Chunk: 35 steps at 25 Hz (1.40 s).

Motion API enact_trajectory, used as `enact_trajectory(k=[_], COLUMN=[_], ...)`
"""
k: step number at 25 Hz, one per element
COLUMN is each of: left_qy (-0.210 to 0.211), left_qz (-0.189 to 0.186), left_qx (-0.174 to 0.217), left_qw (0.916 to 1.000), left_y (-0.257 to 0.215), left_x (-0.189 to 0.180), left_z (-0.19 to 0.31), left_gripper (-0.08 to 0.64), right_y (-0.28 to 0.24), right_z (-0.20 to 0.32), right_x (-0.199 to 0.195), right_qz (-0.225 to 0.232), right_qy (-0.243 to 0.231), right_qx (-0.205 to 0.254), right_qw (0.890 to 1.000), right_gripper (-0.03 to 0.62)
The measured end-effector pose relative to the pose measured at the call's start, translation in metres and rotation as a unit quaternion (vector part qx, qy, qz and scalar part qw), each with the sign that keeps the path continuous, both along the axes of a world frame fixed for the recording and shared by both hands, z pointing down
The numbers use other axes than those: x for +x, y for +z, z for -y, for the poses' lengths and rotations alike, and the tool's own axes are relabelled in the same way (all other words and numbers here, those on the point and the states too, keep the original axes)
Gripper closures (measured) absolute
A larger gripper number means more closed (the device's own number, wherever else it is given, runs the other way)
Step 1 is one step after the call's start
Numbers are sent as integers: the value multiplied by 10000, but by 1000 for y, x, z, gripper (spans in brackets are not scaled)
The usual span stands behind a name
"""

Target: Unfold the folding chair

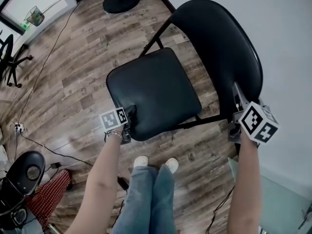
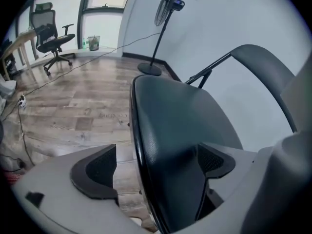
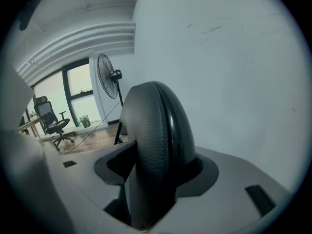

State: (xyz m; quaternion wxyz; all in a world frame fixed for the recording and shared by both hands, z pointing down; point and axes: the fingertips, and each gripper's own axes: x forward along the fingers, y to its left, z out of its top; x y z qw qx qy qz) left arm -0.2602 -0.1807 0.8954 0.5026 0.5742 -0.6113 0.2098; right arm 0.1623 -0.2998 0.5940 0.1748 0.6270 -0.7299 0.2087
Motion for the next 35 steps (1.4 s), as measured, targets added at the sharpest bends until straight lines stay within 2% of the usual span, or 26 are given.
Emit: enact_trajectory(k=[7,10,11,13,17,22,26,29,35], left_qy=[231,326,356,462,778,1062,1132,1287,1175], left_qz=[-62,-177,-207,-237,-189,-196,-185,-158,-207], left_qx=[246,333,348,379,444,659,875,890,1042], left_qw=[9994,9988,9985,9979,9958,9920,9895,9875,9874], left_y=[-28,-49,-58,-75,-107,-161,-205,-230,-285], left_x=[24,35,38,45,66,86,97,108,118], left_z=[-2,-7,-9,-13,-25,-22,-14,-14,-22], left_gripper=[48,41,40,38,35,32,34,34,34], right_y=[2,0,-3,-13,-23,-53,-78,-101,-145], right_z=[-5,-13,-17,-25,-50,-68,-79,-93,-115], right_x=[-1,0,0,0,-4,-12,-15,-16,-23], right_qz=[165,-89,-217,-500,-978,-1225,-1228,-1100,-853], right_qy=[71,231,269,291,-1,-234,-302,-238,-103], right_qx=[-237,-416,-440,-370,-430,-562,-731,-750,-737], right_qw=[9996,9988,9984,9976,9943,9906,9893,9908,9936], right_gripper=[323,307,282,278,247,245,245,245,245])
